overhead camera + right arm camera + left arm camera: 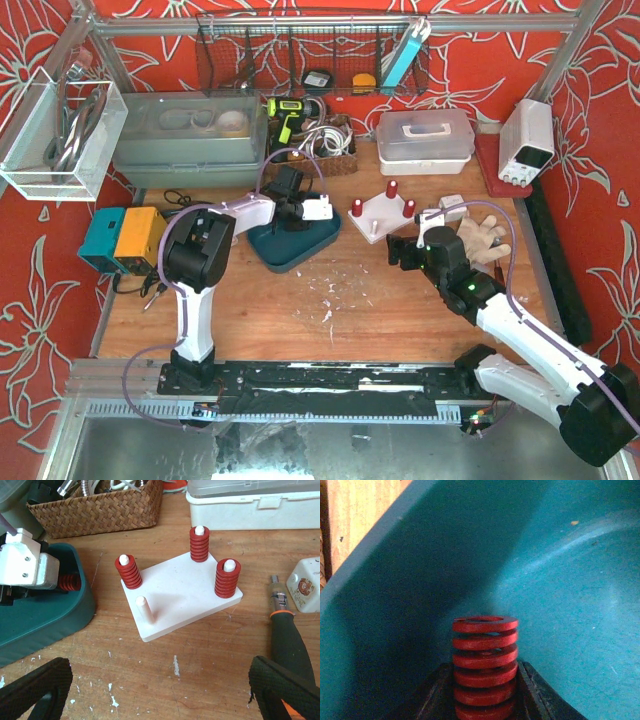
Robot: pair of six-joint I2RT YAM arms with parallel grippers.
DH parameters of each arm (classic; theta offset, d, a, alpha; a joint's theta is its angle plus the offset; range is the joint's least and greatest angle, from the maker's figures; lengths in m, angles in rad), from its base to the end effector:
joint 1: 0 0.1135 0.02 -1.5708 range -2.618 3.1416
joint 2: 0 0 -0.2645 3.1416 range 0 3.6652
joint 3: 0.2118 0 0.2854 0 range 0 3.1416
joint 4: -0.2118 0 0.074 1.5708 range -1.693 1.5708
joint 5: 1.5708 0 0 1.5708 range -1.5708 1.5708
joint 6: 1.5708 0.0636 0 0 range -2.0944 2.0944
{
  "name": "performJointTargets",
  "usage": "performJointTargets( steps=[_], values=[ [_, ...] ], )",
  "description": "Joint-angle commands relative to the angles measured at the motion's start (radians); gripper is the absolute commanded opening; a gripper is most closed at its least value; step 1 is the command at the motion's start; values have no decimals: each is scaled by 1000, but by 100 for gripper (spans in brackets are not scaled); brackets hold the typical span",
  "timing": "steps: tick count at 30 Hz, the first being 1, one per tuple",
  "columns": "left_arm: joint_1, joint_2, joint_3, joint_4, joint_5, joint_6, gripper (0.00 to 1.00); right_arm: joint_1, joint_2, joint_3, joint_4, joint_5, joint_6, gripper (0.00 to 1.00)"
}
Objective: Install the large spring
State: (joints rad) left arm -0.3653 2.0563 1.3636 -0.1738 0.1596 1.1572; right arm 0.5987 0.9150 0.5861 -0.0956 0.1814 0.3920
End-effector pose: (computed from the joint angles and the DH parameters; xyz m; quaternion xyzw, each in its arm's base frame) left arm 0.4494 -0.1827 0.1112 0.6653 0.6584 0.0636 0.3461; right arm 0.2267 0.1408 0.2335 -0.0375 0.8373 0.1898 0.5113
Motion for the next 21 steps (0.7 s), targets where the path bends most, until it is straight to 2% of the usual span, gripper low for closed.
performJointTargets(
  steps=[1,8,11,13,15,21],
  values=[
    [5,33,9,-121,46,-16,34,2,-13,-14,21,17,2,97],
    [5,34,22,-153,54,-24,15,2,0,-13,27,13,4,97],
    [5,26,20,-161,48,-26,12,2,4,-12,25,17,2,97],
    [5,16,17,-161,51,-37,16,3,5,-13,27,18,2,97],
    [5,14,10,-155,52,-47,31,2,4,-13,28,17,4,97],
    [5,54,18,-150,26,-46,39,2,4,-15,29,19,2,97]
  ],
)
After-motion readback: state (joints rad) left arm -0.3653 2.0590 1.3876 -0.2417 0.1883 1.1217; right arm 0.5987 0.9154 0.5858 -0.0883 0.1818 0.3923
